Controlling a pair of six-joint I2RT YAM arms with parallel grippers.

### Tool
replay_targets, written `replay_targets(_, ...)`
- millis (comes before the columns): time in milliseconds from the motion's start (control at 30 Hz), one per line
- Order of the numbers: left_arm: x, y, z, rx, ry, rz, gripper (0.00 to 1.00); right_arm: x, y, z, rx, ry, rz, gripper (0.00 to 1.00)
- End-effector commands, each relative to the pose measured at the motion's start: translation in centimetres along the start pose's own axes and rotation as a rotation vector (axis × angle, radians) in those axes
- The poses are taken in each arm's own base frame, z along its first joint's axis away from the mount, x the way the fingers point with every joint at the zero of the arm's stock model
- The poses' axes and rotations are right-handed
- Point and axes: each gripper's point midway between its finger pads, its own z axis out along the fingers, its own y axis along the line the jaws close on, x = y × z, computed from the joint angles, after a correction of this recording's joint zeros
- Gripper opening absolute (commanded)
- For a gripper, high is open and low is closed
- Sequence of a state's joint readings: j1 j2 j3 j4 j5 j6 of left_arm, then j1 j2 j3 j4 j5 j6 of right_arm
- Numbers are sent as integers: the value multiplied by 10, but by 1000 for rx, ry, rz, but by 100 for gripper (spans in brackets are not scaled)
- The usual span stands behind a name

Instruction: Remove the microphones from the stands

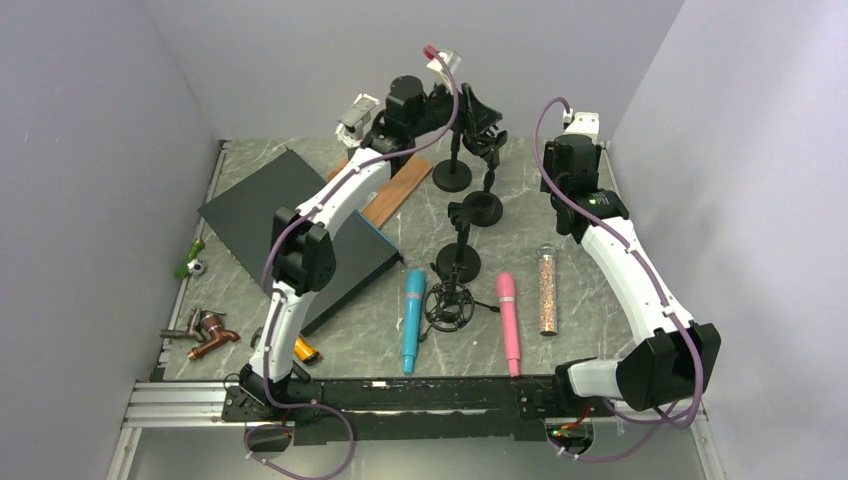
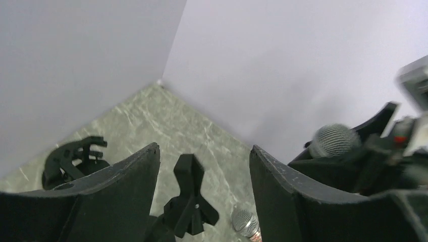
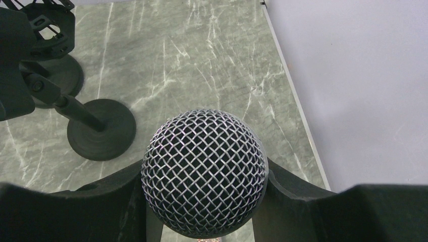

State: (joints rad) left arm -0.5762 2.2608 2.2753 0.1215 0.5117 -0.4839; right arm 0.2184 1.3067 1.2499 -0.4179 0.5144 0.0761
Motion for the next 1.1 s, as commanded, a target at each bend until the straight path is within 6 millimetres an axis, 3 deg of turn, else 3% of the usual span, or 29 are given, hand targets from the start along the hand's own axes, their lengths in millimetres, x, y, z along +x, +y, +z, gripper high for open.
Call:
replay_targets(0,59,12,22,14,72,-49,69,-35,-6,-14,-12,-107,48,0)
replay_targets(100,95,31,20,-42,151,-97,64,-38,-5,-18,-31,-120,55,0)
replay_targets(200,115,43,12,-90,196,-90,63,-39,-4,-20,-42,-131,60,0)
replay_targets(367,119,44,9,-110,241,-63,61,-40,-4,-20,-44,-131,61,0)
replay_targets(567,77,27,4,-124,217,-4,68,-31,-5,-16,-22,-107,60,0)
replay_targets(767,25,1,-24,-168,194,106,73,-24,-7,-12,-3,-85,49,0)
replay_targets(1067,6,-14,-74,-280,249,155,70,-14,-8,-6,32,-49,51,0)
